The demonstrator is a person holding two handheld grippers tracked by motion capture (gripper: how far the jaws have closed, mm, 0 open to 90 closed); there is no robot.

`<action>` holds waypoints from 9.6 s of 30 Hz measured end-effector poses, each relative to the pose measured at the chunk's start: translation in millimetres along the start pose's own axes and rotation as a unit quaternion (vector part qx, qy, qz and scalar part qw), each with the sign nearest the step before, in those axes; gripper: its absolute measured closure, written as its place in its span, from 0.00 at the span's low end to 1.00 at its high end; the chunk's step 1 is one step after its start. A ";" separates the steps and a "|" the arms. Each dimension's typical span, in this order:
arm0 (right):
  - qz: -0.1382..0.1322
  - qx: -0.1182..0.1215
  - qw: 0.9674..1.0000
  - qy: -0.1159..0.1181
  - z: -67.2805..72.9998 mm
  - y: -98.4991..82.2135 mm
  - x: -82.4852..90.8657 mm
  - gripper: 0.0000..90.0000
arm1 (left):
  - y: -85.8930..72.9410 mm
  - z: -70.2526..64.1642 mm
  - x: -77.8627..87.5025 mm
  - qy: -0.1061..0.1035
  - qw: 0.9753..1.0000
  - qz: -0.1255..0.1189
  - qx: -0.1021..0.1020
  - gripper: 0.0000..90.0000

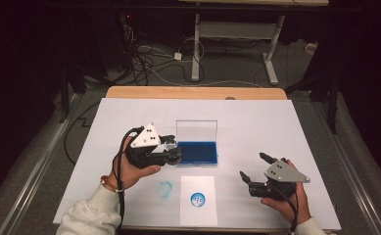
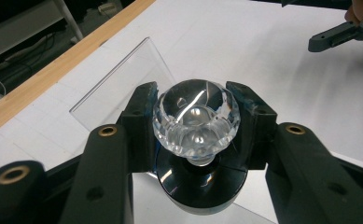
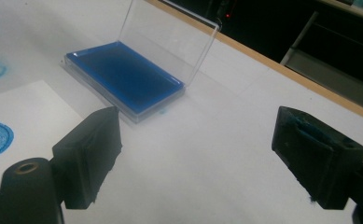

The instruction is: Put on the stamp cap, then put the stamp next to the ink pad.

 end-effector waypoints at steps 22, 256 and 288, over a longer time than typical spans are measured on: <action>0.022 0.014 0.999 -0.021 -0.1 -9.4 0.6 0.19 | -0.5 30.6 7.0 0.041 0.999 0.009 0.008 0.61; 0.034 0.040 0.998 -0.021 8.4 -10.9 15.0 0.19 | -149.8 -6.2 63.4 0.146 0.987 0.051 -0.042 0.18; 0.043 0.024 0.998 -0.039 -4.4 -17.3 21.8 0.19 | -143.1 -0.7 56.5 0.143 0.988 0.042 -0.034 0.18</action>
Point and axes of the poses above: each handheld gripper's, and its own axes: x roughly backward along the jaws, y roughly out of its top, z roughly to its left, the point moved 8 cm from there along -x, roughly forward along the jaws, and after that the axes turned 10 degrees about -z, right-handed, at the moved point
